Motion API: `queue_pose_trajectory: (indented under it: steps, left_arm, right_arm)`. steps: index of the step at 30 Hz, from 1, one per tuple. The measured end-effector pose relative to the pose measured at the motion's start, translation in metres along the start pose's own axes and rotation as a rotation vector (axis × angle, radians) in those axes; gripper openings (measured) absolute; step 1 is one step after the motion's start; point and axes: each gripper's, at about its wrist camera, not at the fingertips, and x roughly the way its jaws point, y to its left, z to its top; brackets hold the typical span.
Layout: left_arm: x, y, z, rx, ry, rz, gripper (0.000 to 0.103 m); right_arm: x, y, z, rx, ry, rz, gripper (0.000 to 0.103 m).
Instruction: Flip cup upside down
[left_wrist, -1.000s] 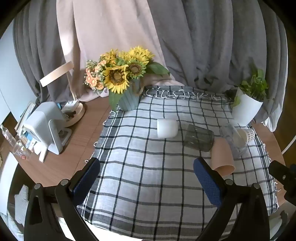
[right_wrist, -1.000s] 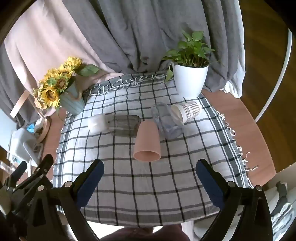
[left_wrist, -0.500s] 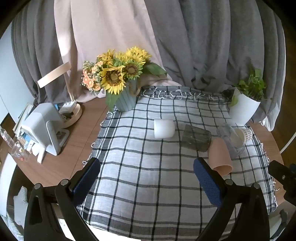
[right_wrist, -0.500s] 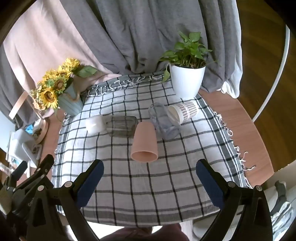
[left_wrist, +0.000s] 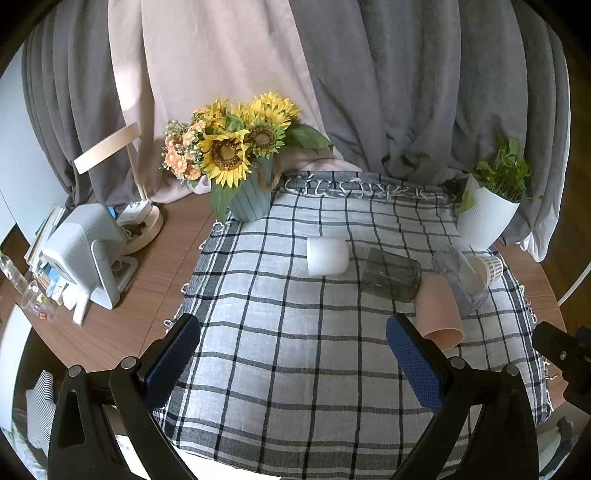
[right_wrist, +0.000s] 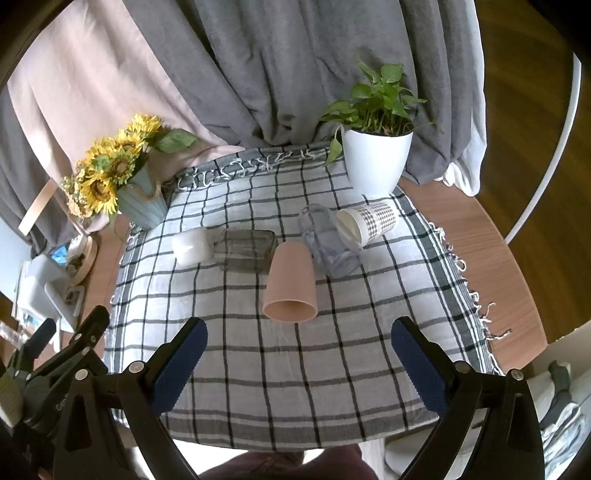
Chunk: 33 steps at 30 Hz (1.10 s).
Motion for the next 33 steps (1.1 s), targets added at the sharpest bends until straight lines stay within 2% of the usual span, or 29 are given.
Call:
queue_pose_trajectory:
  steps: [33]
  left_arm:
    - [0.005,0.004,-0.008,0.001,0.005,0.006,0.103]
  right_arm:
    - [0.005,0.003,0.001,0.009,0.01,-0.011,0.1]
